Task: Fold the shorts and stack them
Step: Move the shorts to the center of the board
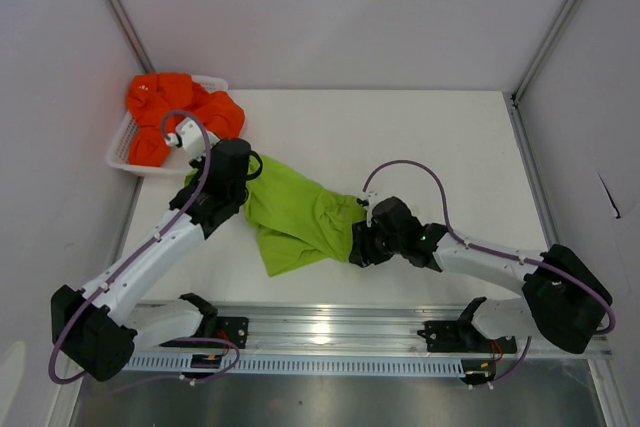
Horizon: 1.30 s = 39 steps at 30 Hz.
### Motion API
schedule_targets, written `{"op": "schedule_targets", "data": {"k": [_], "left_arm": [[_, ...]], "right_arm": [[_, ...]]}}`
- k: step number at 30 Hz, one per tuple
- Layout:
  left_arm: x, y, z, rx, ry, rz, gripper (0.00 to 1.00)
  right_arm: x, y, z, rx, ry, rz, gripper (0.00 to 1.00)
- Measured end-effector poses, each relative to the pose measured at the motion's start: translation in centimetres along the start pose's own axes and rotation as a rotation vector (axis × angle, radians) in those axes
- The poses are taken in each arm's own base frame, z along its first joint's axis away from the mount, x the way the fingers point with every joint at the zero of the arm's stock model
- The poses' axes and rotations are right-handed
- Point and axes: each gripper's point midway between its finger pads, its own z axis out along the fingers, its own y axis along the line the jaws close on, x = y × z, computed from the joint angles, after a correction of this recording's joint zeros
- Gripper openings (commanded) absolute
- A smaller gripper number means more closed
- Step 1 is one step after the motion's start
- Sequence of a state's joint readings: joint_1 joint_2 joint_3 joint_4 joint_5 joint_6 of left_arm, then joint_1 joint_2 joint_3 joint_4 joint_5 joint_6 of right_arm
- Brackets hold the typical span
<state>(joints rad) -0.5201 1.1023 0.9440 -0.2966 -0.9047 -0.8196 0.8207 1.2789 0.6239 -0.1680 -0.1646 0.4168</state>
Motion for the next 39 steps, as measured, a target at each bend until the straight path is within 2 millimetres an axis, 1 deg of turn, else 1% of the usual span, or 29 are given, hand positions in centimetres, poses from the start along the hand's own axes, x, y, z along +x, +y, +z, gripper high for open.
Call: {"op": "schedule_targets", "data": {"k": [2,3,5,6,7,9,11,14,15,16,17,19,20,22,23,26,30,32,37,39], "left_arm": [[0.0,0.1,0.0,0.000,0.001,0.000,0.00],[0.1,0.1,0.0,0.000,0.002,0.001,0.00],[0.2,0.4,0.0,-0.002,0.004,0.003,0.00],[0.3,0.5,0.0,-0.002,0.006,0.005,0.00],[0.4,0.5,-0.1,-0.001,0.009,0.005,0.00],[0.4,0.6,-0.1,0.003,0.013,0.004,0.00],[0.3,0.7,-0.2,0.006,0.013,-0.002,0.00],[-0.1,0.8,-0.1,0.010,0.012,-0.016,0.00],[-0.3,1.0,-0.1,0.008,0.012,-0.022,0.00],[-0.5,1.3,0.1,0.003,0.011,-0.028,0.00],[-0.6,1.5,0.2,0.000,0.013,-0.032,0.00],[-0.6,2.2,0.6,-0.009,0.021,-0.042,0.00],[-0.6,2.7,0.9,-0.017,0.026,-0.046,0.00],[-0.2,3.7,1.5,-0.032,0.045,-0.055,0.00],[0.1,4.2,1.8,-0.042,0.056,-0.062,0.00],[1.3,5.9,2.7,-0.068,0.097,-0.076,0.00],[3.1,7.6,3.2,-0.092,0.152,-0.082,0.00],[3.7,7.8,3.2,-0.093,0.168,-0.081,0.00],[4.7,8.0,3.7,-0.103,0.198,-0.065,0.09],[5.2,8.3,4.0,-0.115,0.211,-0.054,0.10]], "right_arm": [[0.6,0.1,0.6,-0.004,0.009,-0.002,0.42],[0.9,0.1,0.9,-0.006,0.017,-0.004,0.29],[1.4,0.4,1.2,-0.013,0.025,-0.008,0.14],[1.5,0.6,1.3,-0.016,0.025,-0.008,0.03],[1.5,0.8,1.4,-0.021,0.023,-0.010,0.00],[1.2,1.2,1.3,-0.031,0.013,-0.010,0.00],[0.5,1.5,0.7,-0.036,-0.002,-0.012,0.00],[-2.2,2.6,-1.4,-0.075,-0.058,-0.006,0.00],[-3.9,2.9,-2.4,-0.091,-0.094,0.002,0.00],[-6.2,3.3,-3.8,-0.112,-0.144,0.013,0.00],[-7.9,3.4,-4.8,-0.122,-0.184,0.020,0.00],[-11.9,3.1,-7.4,-0.148,-0.281,0.044,0.00],[-13.7,2.6,-8.7,-0.155,-0.328,0.059,0.00],[-15.8,1.2,-10.3,-0.164,-0.384,0.096,0.00],[-16.4,0.4,-10.9,-0.167,-0.402,0.118,0.00],[-17.4,-2.2,-11.7,-0.178,-0.419,0.210,0.00],[-17.9,-4.0,-11.6,-0.216,-0.414,0.301,0.00],[-17.9,-4.4,-11.3,-0.229,-0.403,0.317,0.00],[-17.7,-4.4,-10.4,-0.256,-0.356,0.329,0.00],[-18.1,-4.5,-9.9,-0.266,-0.330,0.337,0.00]]}}
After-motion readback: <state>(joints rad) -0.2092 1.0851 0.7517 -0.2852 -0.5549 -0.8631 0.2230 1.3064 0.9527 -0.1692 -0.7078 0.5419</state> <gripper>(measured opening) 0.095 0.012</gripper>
